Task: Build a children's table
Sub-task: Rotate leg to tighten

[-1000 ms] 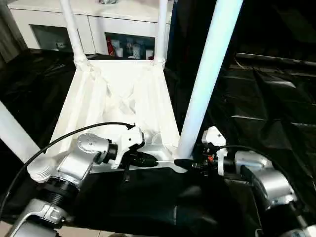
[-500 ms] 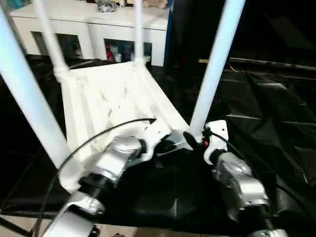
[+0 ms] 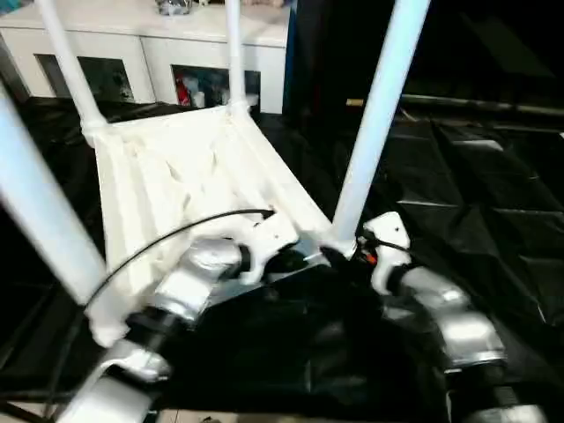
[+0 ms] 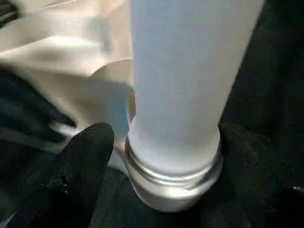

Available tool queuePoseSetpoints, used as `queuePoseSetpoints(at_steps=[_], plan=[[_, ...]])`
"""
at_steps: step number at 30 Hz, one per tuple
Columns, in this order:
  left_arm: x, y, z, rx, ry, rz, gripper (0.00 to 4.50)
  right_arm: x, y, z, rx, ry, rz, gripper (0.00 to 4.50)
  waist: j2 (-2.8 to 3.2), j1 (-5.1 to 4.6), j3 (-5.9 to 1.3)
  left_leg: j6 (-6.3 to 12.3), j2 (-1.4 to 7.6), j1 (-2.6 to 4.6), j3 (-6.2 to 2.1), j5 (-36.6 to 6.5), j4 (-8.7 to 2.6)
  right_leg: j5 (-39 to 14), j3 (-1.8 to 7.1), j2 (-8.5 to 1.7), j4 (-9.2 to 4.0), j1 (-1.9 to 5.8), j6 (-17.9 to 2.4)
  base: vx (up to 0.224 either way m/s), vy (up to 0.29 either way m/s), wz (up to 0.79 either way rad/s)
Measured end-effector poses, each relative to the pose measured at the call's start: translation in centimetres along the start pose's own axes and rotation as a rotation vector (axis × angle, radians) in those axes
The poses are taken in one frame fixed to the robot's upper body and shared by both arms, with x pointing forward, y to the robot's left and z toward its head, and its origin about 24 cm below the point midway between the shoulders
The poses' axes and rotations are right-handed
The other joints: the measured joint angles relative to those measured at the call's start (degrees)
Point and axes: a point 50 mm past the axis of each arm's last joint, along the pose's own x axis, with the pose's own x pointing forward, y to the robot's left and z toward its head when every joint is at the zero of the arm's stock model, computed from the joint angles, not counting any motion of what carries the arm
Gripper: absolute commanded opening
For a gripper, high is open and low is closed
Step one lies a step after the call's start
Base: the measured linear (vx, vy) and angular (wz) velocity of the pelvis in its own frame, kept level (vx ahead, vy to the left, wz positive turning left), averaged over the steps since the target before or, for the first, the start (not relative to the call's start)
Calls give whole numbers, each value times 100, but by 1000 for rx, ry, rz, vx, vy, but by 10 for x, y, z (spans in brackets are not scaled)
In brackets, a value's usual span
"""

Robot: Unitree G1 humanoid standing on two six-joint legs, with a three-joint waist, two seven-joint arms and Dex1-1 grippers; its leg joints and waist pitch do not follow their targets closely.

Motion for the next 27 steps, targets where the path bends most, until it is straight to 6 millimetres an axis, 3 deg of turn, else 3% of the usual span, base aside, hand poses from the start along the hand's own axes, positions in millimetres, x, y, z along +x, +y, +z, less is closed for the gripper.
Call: queuePoseSetpoints(at_steps=[4,11,27], plan=[[-20,1,-6,14,23,-92,0,-15,-2,6,-52,39,178,377,5,13,-4,-7,9,-15,1,6,-21,-23,-9,9,9,-25,-13,0,0,0],[-32,-2,-11,17,35,-151,0,-15,6,13,-47,29,320,377,-10,45,-6,-1,5,-19,14,0,10,-38,0,-2,15,-20,-21,0,0,0],[-40,-5,-13,6,51,-175,0,-15,8,12,-56,32,345,233,-12,46,-8,-3,5,-9,18,0,8,-43,4,-1,24,-20,-19,0,0,0]])
